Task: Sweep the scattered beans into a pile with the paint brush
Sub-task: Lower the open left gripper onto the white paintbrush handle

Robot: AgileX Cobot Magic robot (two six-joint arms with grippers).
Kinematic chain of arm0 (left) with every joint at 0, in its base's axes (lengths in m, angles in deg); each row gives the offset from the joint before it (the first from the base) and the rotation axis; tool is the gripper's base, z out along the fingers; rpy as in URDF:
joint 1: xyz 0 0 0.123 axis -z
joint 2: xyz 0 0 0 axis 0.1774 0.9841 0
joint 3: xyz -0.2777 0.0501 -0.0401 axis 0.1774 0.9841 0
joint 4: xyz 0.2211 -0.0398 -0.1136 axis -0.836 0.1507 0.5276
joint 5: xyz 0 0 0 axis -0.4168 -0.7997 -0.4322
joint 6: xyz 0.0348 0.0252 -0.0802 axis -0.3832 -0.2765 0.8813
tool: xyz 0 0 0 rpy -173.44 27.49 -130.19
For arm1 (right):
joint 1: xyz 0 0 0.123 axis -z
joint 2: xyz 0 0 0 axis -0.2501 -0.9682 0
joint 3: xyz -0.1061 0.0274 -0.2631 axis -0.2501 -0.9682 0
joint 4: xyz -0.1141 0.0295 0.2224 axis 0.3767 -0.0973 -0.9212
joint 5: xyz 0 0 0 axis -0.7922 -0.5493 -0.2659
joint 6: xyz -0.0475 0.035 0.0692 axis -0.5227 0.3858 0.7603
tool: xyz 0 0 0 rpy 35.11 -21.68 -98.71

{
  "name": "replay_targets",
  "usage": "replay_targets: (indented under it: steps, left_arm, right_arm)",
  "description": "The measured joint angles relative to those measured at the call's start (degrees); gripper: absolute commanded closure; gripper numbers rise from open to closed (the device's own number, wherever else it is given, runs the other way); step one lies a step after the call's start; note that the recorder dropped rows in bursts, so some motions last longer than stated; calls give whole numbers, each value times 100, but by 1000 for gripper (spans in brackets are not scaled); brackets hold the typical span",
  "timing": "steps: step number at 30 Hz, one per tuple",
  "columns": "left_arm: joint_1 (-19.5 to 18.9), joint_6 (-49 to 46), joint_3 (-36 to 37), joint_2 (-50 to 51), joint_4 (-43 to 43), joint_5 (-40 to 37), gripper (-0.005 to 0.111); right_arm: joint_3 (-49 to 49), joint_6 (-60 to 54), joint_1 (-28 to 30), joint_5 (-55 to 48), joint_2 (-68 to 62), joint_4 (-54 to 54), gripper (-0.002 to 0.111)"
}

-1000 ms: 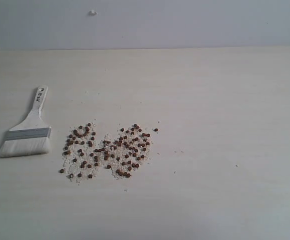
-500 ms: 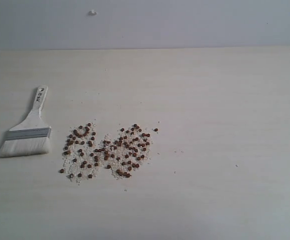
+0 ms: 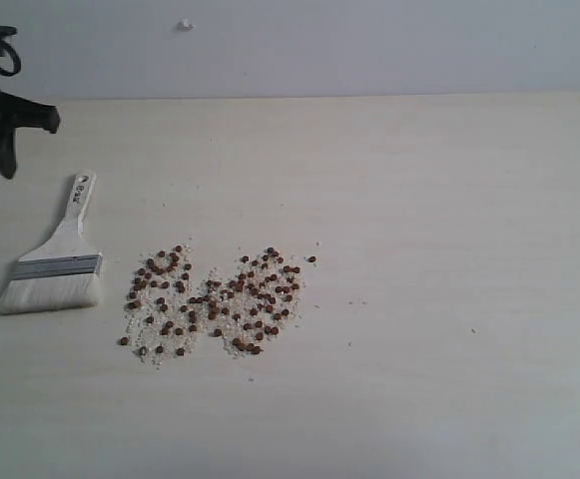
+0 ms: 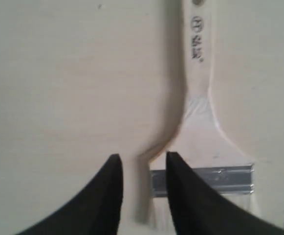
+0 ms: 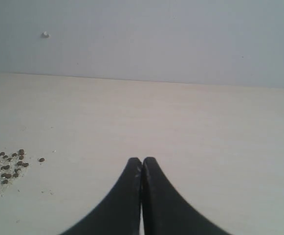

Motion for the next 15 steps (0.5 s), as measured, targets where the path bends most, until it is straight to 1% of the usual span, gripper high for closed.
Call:
replay_targets:
  steps: [1,3,8,15]
  left_arm:
    - [12,-11,-121,98,128,0,54]
    - [12,-11,-315,250,335,0,52]
    - [26,19,-656,604,568,0,52]
    - [69,80,-1153,1144,568,-167,52]
  right_arm:
    - [0,0,0,0,0,0,108]
    - [0,0,0,0,0,0,108]
    - [0,0,0,0,0,0,108]
    - [0,0,0,0,0,0,108]
